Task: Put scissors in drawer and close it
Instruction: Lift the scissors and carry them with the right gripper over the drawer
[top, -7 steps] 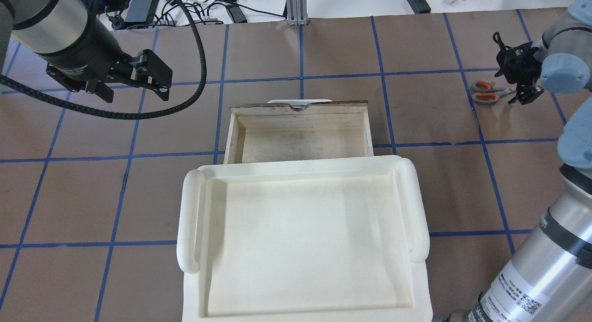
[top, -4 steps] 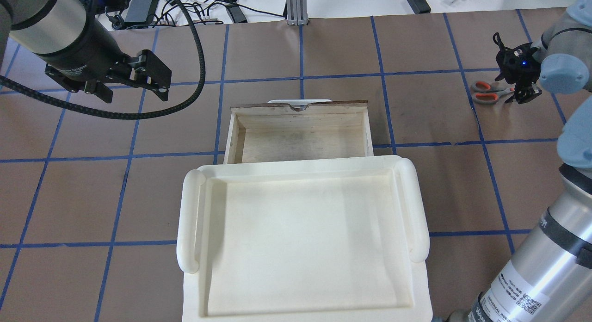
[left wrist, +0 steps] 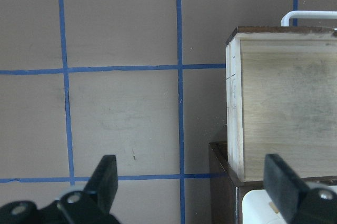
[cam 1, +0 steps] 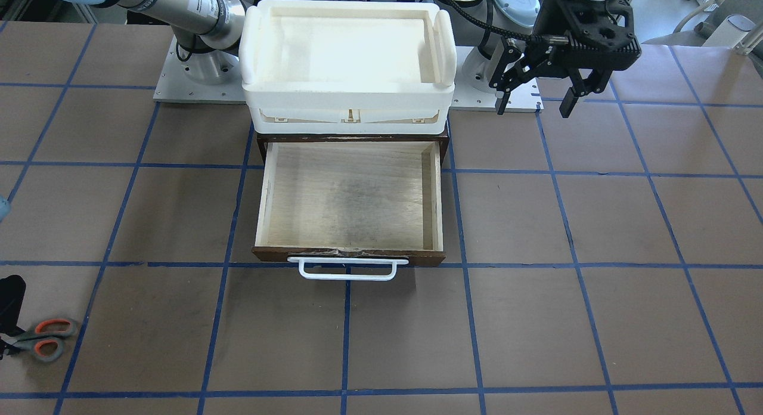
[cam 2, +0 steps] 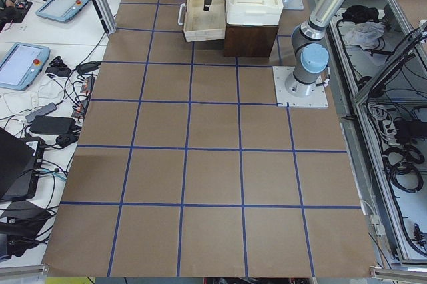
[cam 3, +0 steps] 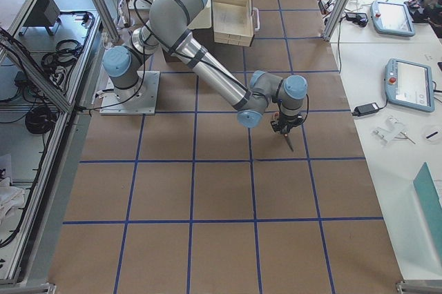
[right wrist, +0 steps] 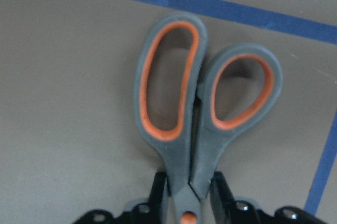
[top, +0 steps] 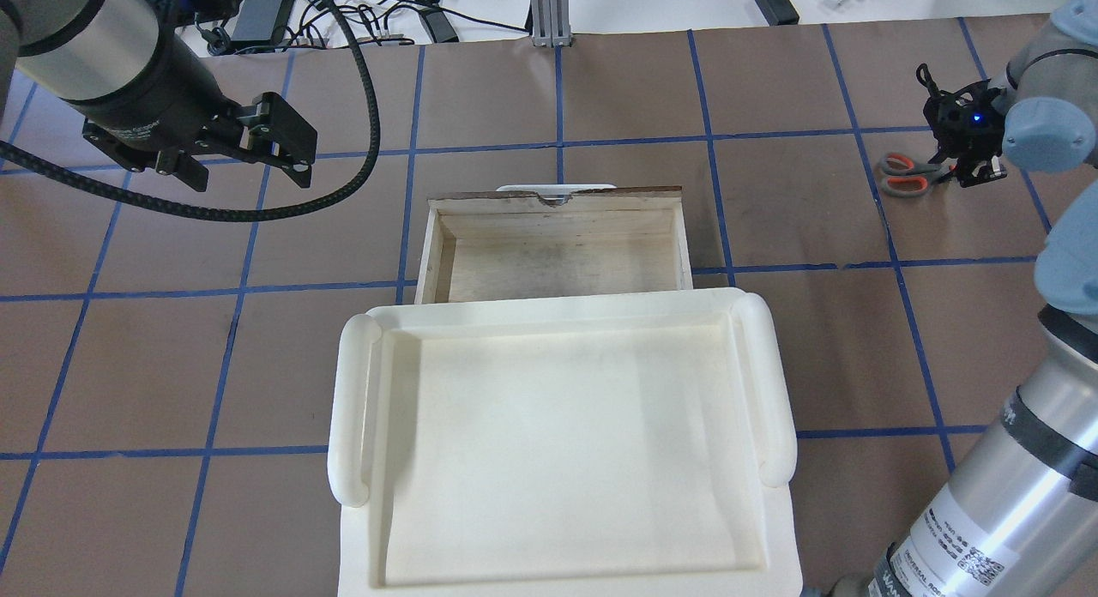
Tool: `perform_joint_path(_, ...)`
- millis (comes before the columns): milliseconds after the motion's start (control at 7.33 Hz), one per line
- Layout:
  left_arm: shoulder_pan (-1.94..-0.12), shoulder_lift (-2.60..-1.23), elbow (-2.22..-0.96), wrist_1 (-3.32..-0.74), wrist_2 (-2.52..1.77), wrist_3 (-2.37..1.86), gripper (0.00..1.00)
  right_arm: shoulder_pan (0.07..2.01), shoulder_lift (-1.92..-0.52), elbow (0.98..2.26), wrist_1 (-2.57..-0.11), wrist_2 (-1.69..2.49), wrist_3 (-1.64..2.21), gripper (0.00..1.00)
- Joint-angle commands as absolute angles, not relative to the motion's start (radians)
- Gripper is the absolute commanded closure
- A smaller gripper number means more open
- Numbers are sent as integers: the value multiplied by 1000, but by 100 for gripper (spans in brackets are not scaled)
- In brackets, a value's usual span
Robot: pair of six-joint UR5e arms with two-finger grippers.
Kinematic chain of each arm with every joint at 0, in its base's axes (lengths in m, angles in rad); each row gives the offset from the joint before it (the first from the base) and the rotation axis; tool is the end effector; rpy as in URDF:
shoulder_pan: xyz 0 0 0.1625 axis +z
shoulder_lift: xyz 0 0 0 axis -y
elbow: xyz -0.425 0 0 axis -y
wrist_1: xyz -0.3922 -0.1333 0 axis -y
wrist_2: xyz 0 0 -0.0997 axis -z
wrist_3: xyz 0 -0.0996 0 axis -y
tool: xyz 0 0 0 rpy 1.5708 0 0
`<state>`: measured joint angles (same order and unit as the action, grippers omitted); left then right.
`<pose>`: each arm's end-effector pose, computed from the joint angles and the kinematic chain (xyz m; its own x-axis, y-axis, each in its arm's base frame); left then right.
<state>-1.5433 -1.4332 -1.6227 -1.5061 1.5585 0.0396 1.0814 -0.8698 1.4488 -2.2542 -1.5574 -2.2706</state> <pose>-0.1222 -0.4495 0.5335 -0.9999 0.0135 0.0062 0.0124 0.9886 -0.1502 -0.2158 -0.6916 0.1840 0.2112 -0.9734 0.0883 -0.9767 -0.2067 0.0569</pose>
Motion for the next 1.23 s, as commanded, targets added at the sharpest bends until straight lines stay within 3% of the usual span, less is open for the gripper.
perform_joint_path(0, -1543, -1433, -1623, -1506, 1559, 40, 0, 1083, -908, 1451, -2238, -1589, -2273, 100)
perform_joint_path(545, -1542, -1431, -1623, -1506, 1559, 40, 0, 1101, -1099, 1456, -2018, -1601, -2240, 100)
perform_joint_path(1091, -1542, -1433, -1621, -1506, 1559, 40, 0, 1305, -1253, 1456, -1803, -1637, -1964, 100)
